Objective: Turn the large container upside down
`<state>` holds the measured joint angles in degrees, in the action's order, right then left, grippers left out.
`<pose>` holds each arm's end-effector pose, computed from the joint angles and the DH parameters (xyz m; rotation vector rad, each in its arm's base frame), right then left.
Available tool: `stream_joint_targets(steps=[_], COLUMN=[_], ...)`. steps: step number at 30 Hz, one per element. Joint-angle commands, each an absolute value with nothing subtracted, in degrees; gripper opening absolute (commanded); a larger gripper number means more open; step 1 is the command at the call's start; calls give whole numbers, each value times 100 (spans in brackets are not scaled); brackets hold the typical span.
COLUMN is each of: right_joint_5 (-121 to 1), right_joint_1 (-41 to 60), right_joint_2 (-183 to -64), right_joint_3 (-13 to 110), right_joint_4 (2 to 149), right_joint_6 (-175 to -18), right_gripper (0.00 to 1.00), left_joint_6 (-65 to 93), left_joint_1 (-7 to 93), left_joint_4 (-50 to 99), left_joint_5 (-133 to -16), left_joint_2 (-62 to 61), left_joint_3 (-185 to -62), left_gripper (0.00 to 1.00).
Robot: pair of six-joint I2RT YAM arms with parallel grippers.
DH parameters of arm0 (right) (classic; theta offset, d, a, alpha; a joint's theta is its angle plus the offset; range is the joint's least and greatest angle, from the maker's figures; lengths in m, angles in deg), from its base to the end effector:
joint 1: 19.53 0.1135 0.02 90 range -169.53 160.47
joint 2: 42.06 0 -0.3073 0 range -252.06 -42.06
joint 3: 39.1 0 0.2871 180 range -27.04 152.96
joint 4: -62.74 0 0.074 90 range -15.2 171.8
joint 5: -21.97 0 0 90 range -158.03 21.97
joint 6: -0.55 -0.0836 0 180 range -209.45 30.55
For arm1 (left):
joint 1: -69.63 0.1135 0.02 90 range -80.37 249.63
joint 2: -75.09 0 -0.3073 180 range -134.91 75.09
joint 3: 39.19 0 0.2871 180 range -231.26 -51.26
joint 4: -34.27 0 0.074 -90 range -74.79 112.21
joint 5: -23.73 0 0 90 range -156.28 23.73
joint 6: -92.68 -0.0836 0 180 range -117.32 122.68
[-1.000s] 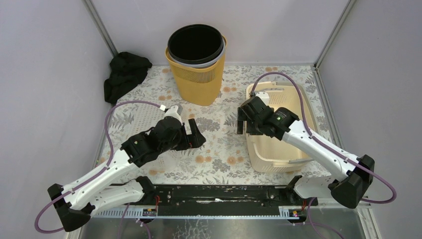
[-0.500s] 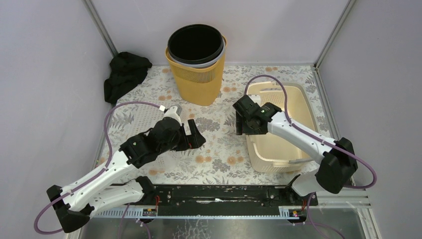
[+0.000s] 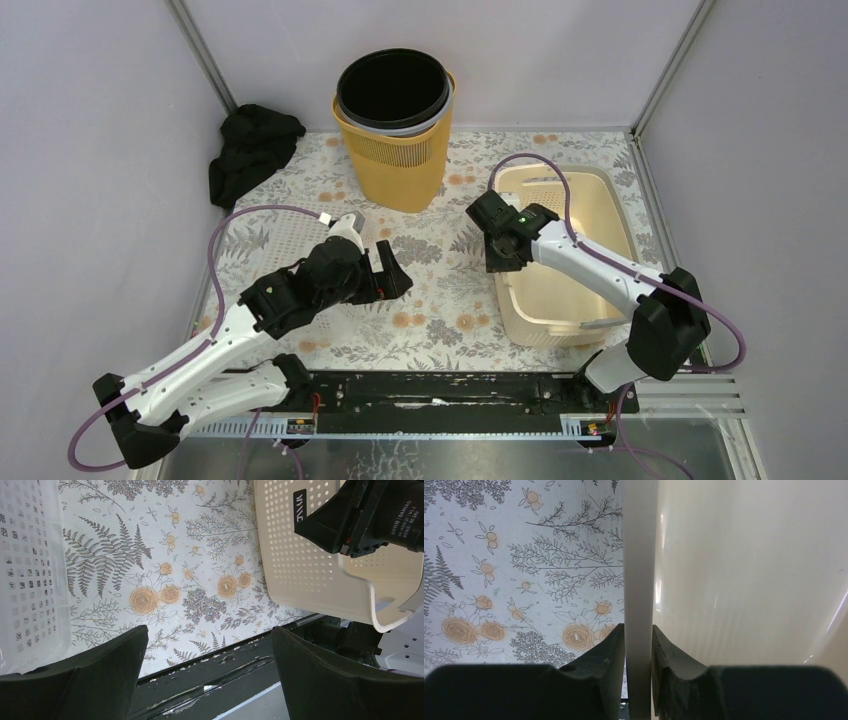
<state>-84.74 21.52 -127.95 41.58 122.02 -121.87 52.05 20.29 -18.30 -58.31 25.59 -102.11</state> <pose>0.2799 0.2119 0.2549 -0.1100 2.6132 0.0463 0.1530 -0.1603 0.3148 -0.0787 2.3605 -0.7444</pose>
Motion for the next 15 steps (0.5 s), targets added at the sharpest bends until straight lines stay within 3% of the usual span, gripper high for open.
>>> stream_joint_targets(steps=[1, 7, 15], right_joint_5=[-8313, -8233, -7934], right_joint_1=[2081, 2045, 2045], right_joint_2=[-12904, -12934, -12760], right_joint_3=[4286, 4356, 4690], right_joint_4=[12134, 12219, 12360], right_joint_6=[-12070, -11996, -11881], right_gripper=[26, 0, 0], left_joint_6=[5190, 5195, 5173], left_joint_1=[2043, 2042, 2047], left_joint_4=[-1567, -1565, -1567], left_joint_5=[-5835, -5817, -5813], left_joint_2=[2619, 2643, 2649], left_joint_3=[-10188, -10175, -10185], left_gripper=[100, 100, 100])
